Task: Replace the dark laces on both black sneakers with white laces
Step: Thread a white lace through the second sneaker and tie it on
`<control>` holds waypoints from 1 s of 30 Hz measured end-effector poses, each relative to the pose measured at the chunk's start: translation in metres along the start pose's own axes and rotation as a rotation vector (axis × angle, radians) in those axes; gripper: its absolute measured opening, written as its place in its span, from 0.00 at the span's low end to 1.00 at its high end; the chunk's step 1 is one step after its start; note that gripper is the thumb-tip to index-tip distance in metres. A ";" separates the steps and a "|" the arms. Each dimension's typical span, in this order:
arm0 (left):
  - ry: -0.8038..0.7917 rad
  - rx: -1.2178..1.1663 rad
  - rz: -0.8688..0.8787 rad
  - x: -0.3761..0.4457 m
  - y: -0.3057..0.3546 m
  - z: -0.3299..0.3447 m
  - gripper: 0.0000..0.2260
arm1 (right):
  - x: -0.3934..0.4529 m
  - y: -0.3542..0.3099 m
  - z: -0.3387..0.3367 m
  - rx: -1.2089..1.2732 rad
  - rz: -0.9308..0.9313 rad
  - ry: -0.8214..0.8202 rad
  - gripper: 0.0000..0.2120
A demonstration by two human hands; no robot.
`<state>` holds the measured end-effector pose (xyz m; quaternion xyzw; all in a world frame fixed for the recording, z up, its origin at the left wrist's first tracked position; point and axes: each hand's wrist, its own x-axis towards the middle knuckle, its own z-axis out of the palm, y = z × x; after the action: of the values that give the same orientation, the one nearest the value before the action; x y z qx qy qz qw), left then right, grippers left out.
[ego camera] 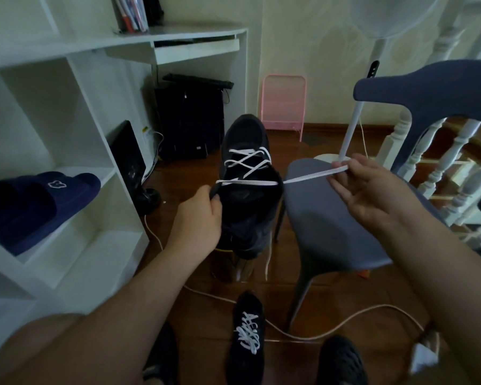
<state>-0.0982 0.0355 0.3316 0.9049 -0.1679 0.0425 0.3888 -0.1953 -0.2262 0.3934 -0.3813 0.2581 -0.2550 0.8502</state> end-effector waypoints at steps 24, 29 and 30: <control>0.269 0.042 0.326 0.002 0.001 -0.012 0.12 | -0.007 0.059 0.004 -0.967 0.200 -0.396 0.11; 0.423 -0.035 0.396 0.006 -0.005 -0.029 0.12 | -0.001 0.069 -0.008 -1.102 0.272 -0.388 0.07; 0.434 -0.044 0.414 0.007 -0.006 -0.034 0.12 | 0.002 0.071 -0.010 -1.056 0.279 -0.327 0.08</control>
<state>-0.0878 0.0617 0.3521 0.8124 -0.2628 0.3097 0.4184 -0.1833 -0.1917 0.3320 -0.7515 0.2633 0.0856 0.5988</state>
